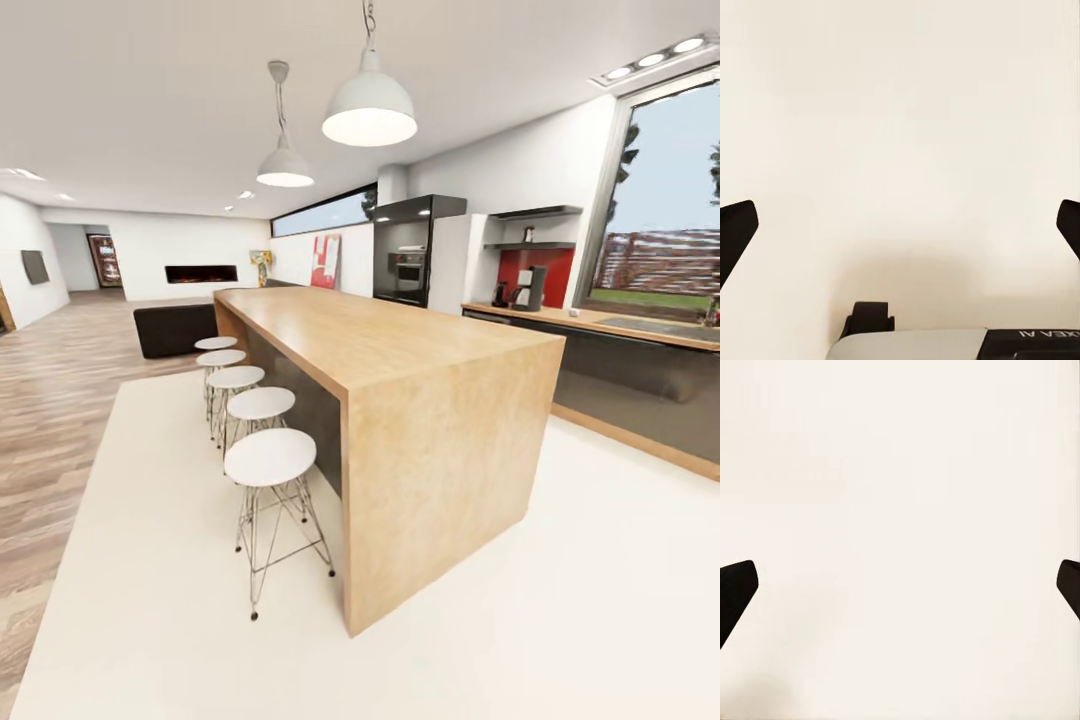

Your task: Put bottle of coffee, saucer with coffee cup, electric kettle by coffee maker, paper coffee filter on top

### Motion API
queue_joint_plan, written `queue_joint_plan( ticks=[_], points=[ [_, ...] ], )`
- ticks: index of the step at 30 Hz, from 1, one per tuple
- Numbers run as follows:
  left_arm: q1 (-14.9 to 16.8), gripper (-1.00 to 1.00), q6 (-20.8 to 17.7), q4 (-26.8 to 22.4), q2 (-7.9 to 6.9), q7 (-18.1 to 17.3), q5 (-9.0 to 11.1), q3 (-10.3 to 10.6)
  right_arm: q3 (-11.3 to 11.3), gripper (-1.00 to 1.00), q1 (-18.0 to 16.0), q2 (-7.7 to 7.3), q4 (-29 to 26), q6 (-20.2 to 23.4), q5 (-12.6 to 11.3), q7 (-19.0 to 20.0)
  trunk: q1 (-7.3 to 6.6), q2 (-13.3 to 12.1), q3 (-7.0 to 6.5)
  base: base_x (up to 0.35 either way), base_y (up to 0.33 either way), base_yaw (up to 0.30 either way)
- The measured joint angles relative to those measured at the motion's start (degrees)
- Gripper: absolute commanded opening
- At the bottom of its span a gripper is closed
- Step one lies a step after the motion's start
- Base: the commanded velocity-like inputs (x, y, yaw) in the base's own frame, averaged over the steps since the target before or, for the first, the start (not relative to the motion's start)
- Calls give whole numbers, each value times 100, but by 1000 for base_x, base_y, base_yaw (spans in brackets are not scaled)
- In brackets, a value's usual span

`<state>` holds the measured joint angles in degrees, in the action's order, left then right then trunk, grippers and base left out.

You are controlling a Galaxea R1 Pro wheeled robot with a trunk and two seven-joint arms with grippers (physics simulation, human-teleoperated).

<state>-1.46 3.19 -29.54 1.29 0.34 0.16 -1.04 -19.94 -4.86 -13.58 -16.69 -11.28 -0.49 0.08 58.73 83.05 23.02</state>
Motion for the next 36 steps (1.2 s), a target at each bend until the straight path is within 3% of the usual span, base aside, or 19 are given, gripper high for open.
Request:
queue_joint_plan(
  ticks=[17,25,36],
  points=[
    [0,100,-2,0,0,0,0,6,1,100,-1,-5,-178,6,0,0,0,0,42,0,0,-273],
    [-1,100,-2,-1,4,-1,0,12,8,100,-1,3,-194,3,12,0,-3,0,61,196,0,-41],
    [-1,100,4,-1,1,-2,0,8,11,100,-2,2,-194,2,16,0,0,0,156,32,0,-1]
  ],
)
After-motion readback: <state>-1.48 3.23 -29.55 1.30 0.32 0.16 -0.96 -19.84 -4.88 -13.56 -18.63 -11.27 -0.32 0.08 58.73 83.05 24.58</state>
